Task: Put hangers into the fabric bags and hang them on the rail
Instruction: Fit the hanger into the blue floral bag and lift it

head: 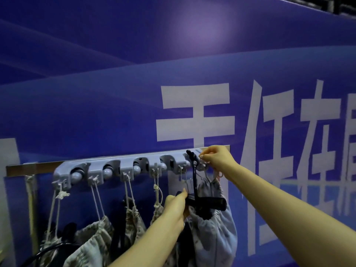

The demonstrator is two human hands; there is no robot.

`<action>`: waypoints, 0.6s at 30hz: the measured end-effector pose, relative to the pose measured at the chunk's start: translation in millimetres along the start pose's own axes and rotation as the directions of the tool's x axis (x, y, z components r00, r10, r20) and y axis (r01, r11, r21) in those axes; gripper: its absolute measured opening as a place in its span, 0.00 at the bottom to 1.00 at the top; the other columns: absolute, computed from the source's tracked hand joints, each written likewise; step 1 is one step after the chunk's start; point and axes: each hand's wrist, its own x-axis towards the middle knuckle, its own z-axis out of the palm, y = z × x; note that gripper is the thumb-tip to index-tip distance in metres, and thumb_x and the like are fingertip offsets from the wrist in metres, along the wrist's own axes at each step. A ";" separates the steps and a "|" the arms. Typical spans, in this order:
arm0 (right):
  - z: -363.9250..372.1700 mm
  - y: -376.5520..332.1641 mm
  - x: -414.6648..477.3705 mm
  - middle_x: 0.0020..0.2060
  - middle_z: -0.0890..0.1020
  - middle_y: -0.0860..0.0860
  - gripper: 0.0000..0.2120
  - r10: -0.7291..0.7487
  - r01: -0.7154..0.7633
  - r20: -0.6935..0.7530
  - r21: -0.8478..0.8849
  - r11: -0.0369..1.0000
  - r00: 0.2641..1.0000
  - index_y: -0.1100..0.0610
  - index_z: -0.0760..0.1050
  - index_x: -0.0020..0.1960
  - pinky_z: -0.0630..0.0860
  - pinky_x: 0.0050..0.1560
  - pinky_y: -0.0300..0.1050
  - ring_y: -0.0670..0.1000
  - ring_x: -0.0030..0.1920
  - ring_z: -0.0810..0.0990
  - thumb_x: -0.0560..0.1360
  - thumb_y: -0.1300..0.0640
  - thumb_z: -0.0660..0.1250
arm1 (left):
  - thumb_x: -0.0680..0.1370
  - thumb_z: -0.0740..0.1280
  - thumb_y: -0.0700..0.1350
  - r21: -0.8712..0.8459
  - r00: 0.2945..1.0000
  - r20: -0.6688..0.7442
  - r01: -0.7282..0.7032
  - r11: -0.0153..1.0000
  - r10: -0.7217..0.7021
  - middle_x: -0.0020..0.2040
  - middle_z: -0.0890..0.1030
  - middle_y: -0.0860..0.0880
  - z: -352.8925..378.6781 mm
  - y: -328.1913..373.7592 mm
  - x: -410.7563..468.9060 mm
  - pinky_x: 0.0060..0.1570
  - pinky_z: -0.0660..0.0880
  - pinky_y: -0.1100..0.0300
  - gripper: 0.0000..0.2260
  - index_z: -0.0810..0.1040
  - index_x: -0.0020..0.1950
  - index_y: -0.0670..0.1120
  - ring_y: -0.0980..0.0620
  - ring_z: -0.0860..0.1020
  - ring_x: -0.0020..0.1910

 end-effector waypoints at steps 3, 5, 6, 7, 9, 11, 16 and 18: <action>4.6 2.3 8.7 0.34 0.79 0.49 0.03 -0.013 0.013 -0.008 -0.034 0.999 1.000 0.58 0.80 0.42 0.69 0.32 0.37 0.45 0.33 0.74 0.74 0.62 0.68 | 0.78 0.66 0.45 0.009 1.000 0.022 0.005 1.000 -0.005 0.49 0.80 0.37 5.8 1.6 12.3 0.35 0.76 0.57 0.17 0.73 0.60 0.34 0.42 0.80 0.40; 5.5 3.3 12.1 0.34 0.78 0.49 0.03 -0.004 0.003 -0.018 -0.043 0.999 1.000 0.58 0.80 0.43 0.69 0.32 0.36 0.45 0.34 0.75 0.74 0.63 0.68 | 0.77 0.66 0.46 0.019 0.999 0.028 0.017 1.000 -0.017 0.53 0.80 0.36 8.3 4.1 18.1 0.36 0.77 0.56 0.19 0.72 0.61 0.34 0.41 0.81 0.44; 5.1 4.1 13.5 0.35 0.79 0.49 0.03 0.003 -0.005 -0.026 -0.046 0.999 1.000 0.58 0.80 0.43 0.70 0.32 0.35 0.45 0.34 0.75 0.74 0.63 0.68 | 0.77 0.66 0.46 0.018 0.999 0.029 0.021 1.000 -0.022 0.54 0.80 0.35 8.9 5.4 20.3 0.36 0.77 0.56 0.19 0.71 0.62 0.34 0.41 0.81 0.43; 4.5 5.4 14.8 0.35 0.79 0.50 0.03 0.012 -0.014 -0.031 -0.052 0.999 0.999 0.58 0.80 0.42 0.71 0.33 0.36 0.45 0.34 0.76 0.74 0.63 0.68 | 0.77 0.66 0.46 0.014 0.999 0.030 0.024 1.000 -0.024 0.54 0.80 0.35 9.0 6.0 23.4 0.35 0.77 0.56 0.19 0.71 0.62 0.34 0.41 0.81 0.42; 2.9 9.4 15.2 0.33 0.79 0.51 0.05 0.046 -0.047 -0.027 -0.060 0.997 0.999 0.58 0.79 0.39 0.70 0.31 0.36 0.46 0.32 0.75 0.74 0.63 0.69 | 0.77 0.66 0.45 0.017 0.999 0.033 0.035 0.999 -0.036 0.55 0.79 0.34 9.0 5.6 28.5 0.34 0.77 0.56 0.19 0.70 0.63 0.34 0.42 0.80 0.40; 2.2 13.7 11.6 0.30 0.77 0.52 0.08 0.121 -0.121 -0.007 -0.029 0.992 0.993 0.59 0.77 0.36 0.69 0.26 0.36 0.47 0.28 0.72 0.74 0.64 0.69 | 0.77 0.66 0.44 0.048 0.998 0.032 0.049 0.998 -0.051 0.56 0.79 0.34 8.4 1.2 32.2 0.33 0.77 0.56 0.19 0.70 0.63 0.34 0.42 0.80 0.40; -3.2 17.1 5.6 0.31 0.75 0.56 0.05 0.404 -0.429 0.143 0.332 0.840 0.903 0.67 0.74 0.44 0.73 0.24 0.36 0.48 0.27 0.72 0.77 0.68 0.61 | 0.76 0.68 0.43 0.092 0.995 0.048 0.079 0.993 -0.083 0.46 0.79 0.38 5.7 -7.8 35.7 0.33 0.77 0.54 0.19 0.71 0.63 0.33 0.43 0.79 0.36; -4.9 22.1 0.7 0.34 0.75 0.57 0.04 0.481 -0.527 0.216 0.380 0.761 0.850 0.68 0.73 0.47 0.74 0.22 0.36 0.49 0.30 0.74 0.78 0.67 0.61 | 0.77 0.67 0.43 0.124 0.993 0.056 0.095 0.988 -0.103 0.45 0.77 0.40 4.2 -8.0 35.0 0.31 0.76 0.54 0.20 0.70 0.64 0.34 0.44 0.78 0.37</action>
